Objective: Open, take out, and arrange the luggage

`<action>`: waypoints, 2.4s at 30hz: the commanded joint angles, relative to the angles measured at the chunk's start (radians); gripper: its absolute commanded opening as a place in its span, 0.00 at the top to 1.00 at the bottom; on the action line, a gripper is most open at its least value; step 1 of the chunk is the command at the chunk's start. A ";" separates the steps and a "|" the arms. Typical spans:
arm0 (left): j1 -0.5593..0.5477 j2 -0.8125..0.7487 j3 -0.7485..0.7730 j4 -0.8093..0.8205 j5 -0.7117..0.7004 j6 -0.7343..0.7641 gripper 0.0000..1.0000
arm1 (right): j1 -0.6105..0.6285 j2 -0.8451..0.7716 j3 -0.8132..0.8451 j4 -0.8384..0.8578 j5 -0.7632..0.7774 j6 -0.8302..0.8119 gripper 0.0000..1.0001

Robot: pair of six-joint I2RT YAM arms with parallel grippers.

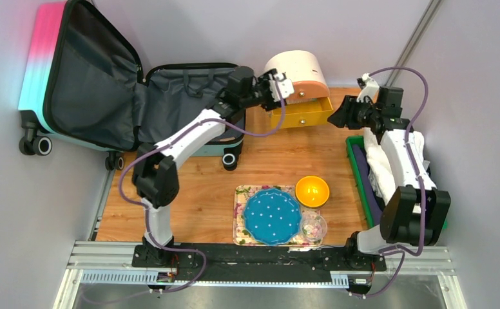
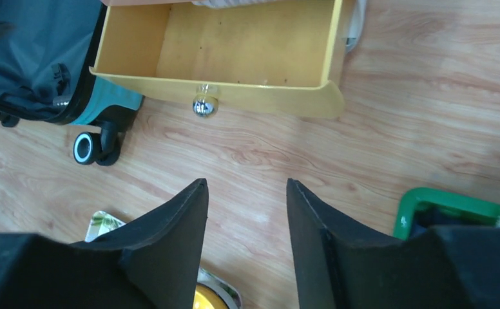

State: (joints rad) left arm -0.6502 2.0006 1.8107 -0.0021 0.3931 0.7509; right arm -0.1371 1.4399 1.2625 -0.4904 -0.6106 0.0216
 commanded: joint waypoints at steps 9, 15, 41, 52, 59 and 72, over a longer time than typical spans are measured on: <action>0.323 -0.302 -0.253 -0.056 0.108 -0.745 0.30 | 0.160 0.197 -0.012 0.300 0.092 0.123 0.61; 0.408 -0.368 -0.405 -0.015 0.096 -0.798 0.30 | 0.195 0.304 0.070 0.403 0.132 0.170 0.64; 0.494 -0.326 -0.476 -0.003 0.124 -0.861 0.33 | 0.180 0.306 -0.109 0.788 0.037 0.627 0.36; 0.494 -0.284 -0.435 0.017 0.150 -0.868 0.34 | 0.179 0.487 -0.078 0.862 0.052 0.828 0.41; 0.495 -0.292 -0.426 0.007 0.139 -0.809 0.35 | 0.185 0.577 -0.069 0.927 0.080 0.910 0.48; 0.495 -0.318 -0.475 -0.039 0.158 -0.775 0.37 | 0.197 0.702 0.047 0.938 0.080 0.914 0.53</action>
State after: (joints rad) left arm -0.1616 1.7195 1.3369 -0.0414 0.5270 -0.0467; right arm 0.0490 2.1136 1.2545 0.3897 -0.5388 0.9161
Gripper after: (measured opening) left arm 0.639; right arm 0.479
